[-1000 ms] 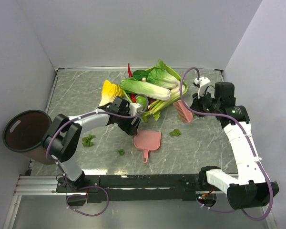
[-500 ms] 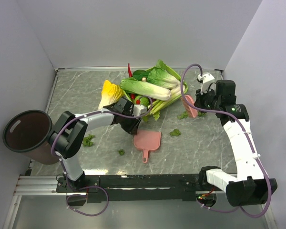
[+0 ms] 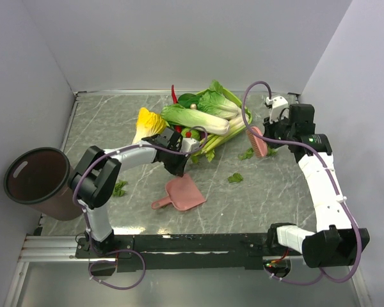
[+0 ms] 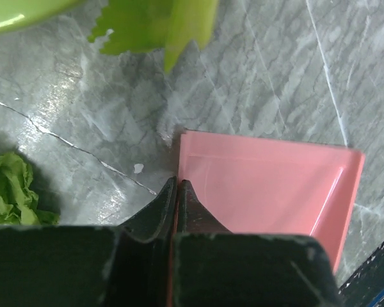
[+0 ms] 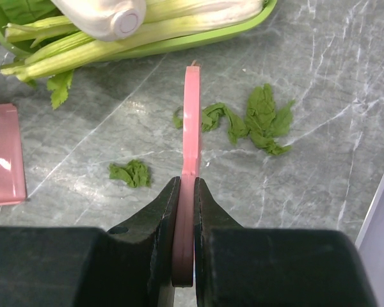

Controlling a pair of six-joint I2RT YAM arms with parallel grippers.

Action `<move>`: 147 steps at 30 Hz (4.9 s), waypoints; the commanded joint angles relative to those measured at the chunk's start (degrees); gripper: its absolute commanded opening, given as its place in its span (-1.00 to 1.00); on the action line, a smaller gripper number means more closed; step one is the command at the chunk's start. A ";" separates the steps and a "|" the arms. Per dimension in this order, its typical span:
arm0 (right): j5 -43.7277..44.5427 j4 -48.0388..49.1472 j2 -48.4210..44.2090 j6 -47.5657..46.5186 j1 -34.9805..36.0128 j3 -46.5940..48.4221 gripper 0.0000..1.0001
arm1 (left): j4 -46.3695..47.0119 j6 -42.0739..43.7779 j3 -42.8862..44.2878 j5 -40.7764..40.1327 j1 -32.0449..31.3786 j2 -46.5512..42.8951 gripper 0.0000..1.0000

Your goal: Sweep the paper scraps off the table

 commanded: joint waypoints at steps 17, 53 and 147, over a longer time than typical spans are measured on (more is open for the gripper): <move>1.13 2.97 1.72 0.05 -1.08 1.90 -1.00 | -0.92 4.77 11.35 9.11 -0.18 1.52 0.12; -1.06 2.89 1.28 1.28 -1.08 -0.13 -1.00 | -0.67 32.20 -21.61 8.50 1.32 -22.14 0.68; -9.21 0.78 -1.79 -9.11 12.89 -19.20 -1.00 | -11.47 3.99 8.36 -14.71 -17.66 1.25 -0.98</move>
